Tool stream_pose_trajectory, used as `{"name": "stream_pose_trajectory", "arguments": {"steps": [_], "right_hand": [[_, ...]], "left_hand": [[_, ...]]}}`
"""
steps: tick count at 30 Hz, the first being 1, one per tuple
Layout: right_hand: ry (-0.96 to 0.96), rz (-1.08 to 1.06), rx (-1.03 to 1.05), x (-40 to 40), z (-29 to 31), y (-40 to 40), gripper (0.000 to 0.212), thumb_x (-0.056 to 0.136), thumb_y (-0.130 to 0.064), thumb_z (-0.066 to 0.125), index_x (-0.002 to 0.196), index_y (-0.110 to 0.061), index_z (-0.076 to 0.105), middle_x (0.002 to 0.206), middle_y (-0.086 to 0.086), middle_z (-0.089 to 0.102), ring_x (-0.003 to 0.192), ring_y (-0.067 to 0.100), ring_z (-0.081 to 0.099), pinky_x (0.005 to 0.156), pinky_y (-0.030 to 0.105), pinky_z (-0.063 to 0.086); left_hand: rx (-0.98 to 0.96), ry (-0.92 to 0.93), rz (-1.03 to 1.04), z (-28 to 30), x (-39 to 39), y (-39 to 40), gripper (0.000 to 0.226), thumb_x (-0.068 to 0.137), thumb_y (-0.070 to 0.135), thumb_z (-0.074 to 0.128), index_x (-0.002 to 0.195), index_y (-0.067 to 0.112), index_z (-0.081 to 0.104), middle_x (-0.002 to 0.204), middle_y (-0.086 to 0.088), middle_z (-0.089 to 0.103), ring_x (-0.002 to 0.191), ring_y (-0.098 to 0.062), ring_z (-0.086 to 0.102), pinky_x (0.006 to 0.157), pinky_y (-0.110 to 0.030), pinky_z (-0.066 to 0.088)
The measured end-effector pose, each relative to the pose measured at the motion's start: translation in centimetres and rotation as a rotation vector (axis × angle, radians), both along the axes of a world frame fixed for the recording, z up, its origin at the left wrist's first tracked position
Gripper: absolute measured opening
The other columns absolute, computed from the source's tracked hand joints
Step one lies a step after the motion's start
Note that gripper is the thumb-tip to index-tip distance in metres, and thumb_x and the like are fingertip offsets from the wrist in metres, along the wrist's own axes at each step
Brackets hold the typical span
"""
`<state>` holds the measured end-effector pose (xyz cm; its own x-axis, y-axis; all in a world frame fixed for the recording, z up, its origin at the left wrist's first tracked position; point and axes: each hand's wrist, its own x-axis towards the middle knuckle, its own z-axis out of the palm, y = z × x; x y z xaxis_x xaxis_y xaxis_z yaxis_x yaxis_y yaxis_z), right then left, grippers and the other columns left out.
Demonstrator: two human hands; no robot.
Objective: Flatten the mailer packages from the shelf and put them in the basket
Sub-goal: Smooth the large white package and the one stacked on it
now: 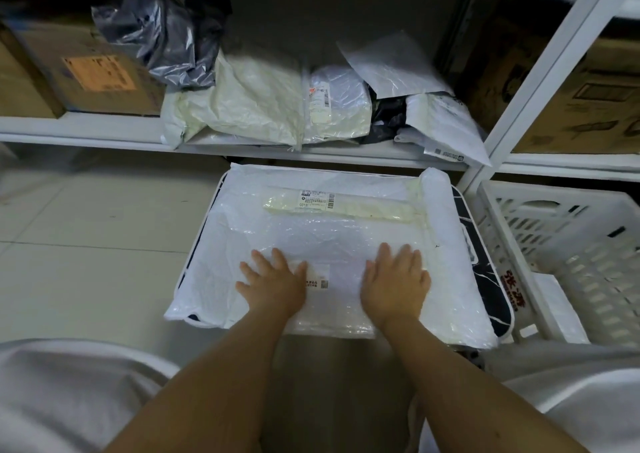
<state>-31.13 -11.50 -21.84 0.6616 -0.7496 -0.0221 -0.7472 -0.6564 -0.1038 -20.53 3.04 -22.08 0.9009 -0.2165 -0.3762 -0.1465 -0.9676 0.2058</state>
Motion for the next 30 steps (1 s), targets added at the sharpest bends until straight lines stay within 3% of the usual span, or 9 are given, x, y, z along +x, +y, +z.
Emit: {"name": "stream_pose_trajectory", "arguments": {"steps": [3, 5, 8, 12, 18, 21, 23, 26, 30], "right_hand": [[-0.075, -0.340, 0.063, 0.6, 1.8, -1.2, 0.049, 0.095, -0.047, 0.033, 0.129, -0.012, 0.038, 0.130, 0.016, 0.046, 0.118, 0.030, 0.044, 0.097, 0.047, 0.039], [-0.107, -0.424, 0.162, 1.1, 2.9, -1.9, 0.045, 0.096, -0.041, 0.041, 0.130, -0.012, 0.036, 0.130, 0.015, 0.045, 0.116, 0.030, 0.044, 0.094, 0.045, 0.038], [-0.200, -0.425, 0.243, 1.7, 4.1, -3.3, 0.046, 0.093, -0.026, 0.051, 0.135, -0.015, 0.034, 0.132, 0.017, 0.041, 0.118, 0.033, 0.041, 0.093, 0.045, 0.039], [-0.230, -0.330, 0.242, 2.3, 4.8, -5.1, 0.038, 0.093, -0.012, 0.048, 0.131, -0.015, 0.050, 0.126, 0.019, 0.043, 0.115, 0.036, 0.041, 0.091, 0.043, 0.041], [0.004, -0.369, 0.181, 3.2, 4.9, -4.8, 0.038, 0.092, -0.028, 0.047, 0.128, -0.018, 0.050, 0.128, 0.010, 0.044, 0.120, 0.029, 0.037, 0.098, 0.045, 0.033], [-0.024, -0.373, 0.102, 4.0, 4.6, -4.7, 0.037, 0.090, -0.027, 0.047, 0.126, -0.021, 0.052, 0.128, 0.008, 0.044, 0.121, 0.027, 0.037, 0.102, 0.044, 0.030], [-0.133, -0.342, 0.021, 5.2, 5.0, -5.2, 0.036, 0.089, -0.024, 0.050, 0.124, -0.021, 0.054, 0.131, 0.008, 0.044, 0.122, 0.027, 0.037, 0.105, 0.045, 0.029], [-0.296, -0.212, -0.073, 8.0, 6.5, -6.5, 0.037, 0.090, -0.022, 0.054, 0.127, -0.020, 0.054, 0.137, 0.009, 0.044, 0.124, 0.027, 0.039, 0.103, 0.043, 0.030], [-0.383, 0.003, -0.189, 13.1, 9.5, -8.9, 0.038, 0.092, -0.022, 0.052, 0.130, -0.018, 0.054, 0.140, 0.009, 0.042, 0.125, 0.028, 0.038, 0.102, 0.042, 0.031]], "left_hand": [[-0.113, -0.082, 0.164, 1.0, 1.3, -0.5, 0.059, 0.097, 0.053, 0.025, 0.138, 0.012, 0.032, 0.143, -0.023, 0.034, 0.129, -0.038, 0.038, 0.102, -0.052, 0.038], [-0.163, -0.065, 0.251, 1.8, 2.0, -0.5, 0.053, 0.097, 0.046, 0.028, 0.136, 0.011, 0.035, 0.135, -0.019, 0.043, 0.122, -0.034, 0.043, 0.098, -0.049, 0.039], [-0.229, 0.046, 0.405, 2.9, 3.3, -0.4, 0.054, 0.098, 0.044, 0.029, 0.141, 0.011, 0.029, 0.136, -0.020, 0.041, 0.125, -0.035, 0.039, 0.101, -0.049, 0.033], [-0.265, 0.098, 0.428, 2.8, 5.7, -0.5, 0.054, 0.098, 0.042, 0.026, 0.141, 0.008, 0.029, 0.138, -0.022, 0.041, 0.127, -0.037, 0.038, 0.103, -0.046, 0.030], [-0.209, 0.060, 0.430, 3.9, 5.6, -1.5, 0.045, 0.092, 0.034, 0.040, 0.132, 0.012, 0.038, 0.133, -0.014, 0.042, 0.123, -0.030, 0.037, 0.098, -0.043, 0.034], [-0.109, -0.150, 0.269, 4.4, 5.1, -2.8, 0.043, 0.088, 0.028, 0.044, 0.129, 0.014, 0.041, 0.130, -0.010, 0.041, 0.121, -0.028, 0.039, 0.098, -0.040, 0.036], [-0.112, -0.272, 0.108, 4.8, 5.5, -4.1, 0.046, 0.091, 0.029, 0.040, 0.136, 0.016, 0.038, 0.141, -0.011, 0.037, 0.132, -0.030, 0.032, 0.106, -0.045, 0.032], [-0.140, -0.363, -0.104, 5.3, 6.9, -6.9, 0.056, 0.098, 0.037, 0.033, 0.150, 0.020, 0.020, 0.159, -0.011, 0.012, 0.147, -0.032, 0.007, 0.117, -0.050, 0.015], [-0.177, -0.462, -0.216, 6.6, 9.8, -11.0, 0.057, 0.099, 0.040, 0.032, 0.151, 0.021, 0.017, 0.160, -0.010, 0.008, 0.148, -0.029, 0.004, 0.118, -0.049, 0.014]]}}
